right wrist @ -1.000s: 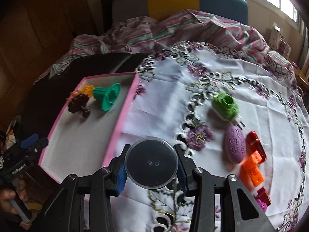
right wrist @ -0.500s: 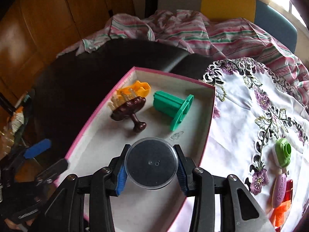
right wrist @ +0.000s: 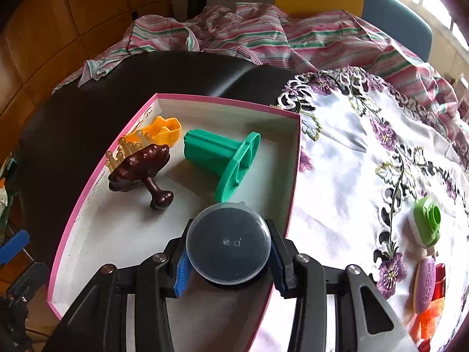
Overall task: Organize rigid objects
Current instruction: 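Lower the black container into the tray and open the right tool, then move both tools back over the toys on the tablecloth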
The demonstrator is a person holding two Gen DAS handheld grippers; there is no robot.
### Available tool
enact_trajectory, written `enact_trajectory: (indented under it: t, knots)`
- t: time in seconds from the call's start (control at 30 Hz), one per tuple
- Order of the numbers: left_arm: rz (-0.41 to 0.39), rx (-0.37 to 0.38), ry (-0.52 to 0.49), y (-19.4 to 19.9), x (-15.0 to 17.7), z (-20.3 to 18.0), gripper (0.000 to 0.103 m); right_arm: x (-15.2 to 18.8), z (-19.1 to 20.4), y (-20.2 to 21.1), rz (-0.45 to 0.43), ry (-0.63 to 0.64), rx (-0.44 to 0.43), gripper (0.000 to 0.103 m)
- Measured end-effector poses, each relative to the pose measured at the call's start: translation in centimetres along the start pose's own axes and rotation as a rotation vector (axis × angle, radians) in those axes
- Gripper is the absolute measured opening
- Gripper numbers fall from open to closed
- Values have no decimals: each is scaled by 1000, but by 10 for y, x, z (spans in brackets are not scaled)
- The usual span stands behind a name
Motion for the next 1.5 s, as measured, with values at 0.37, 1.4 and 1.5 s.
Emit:
enact_trajectory:
  t: [0.37,1.4,1.5]
  knots:
    - [-1,-8,-11,3,3,-3,68,2,0,16,-51,-47,-41,54]
    - [-11,-16,-75,10,6,-25,68,18,-26,84,-182,-83,-44,54]
    - [-15,-15,-86,11,5,-29,68,19,-31,89,-192,-89,-41,54]
Point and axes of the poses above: each gripper's, at about its wrist camera, not at the fingertips, and y roughly against the way its jaws point, z to its left, x to its underside, the point moved 10 cm from there along -y, roughly the way its jaws point, and after that the axes turned 2 degrees about -x, right-handed, at the moved point
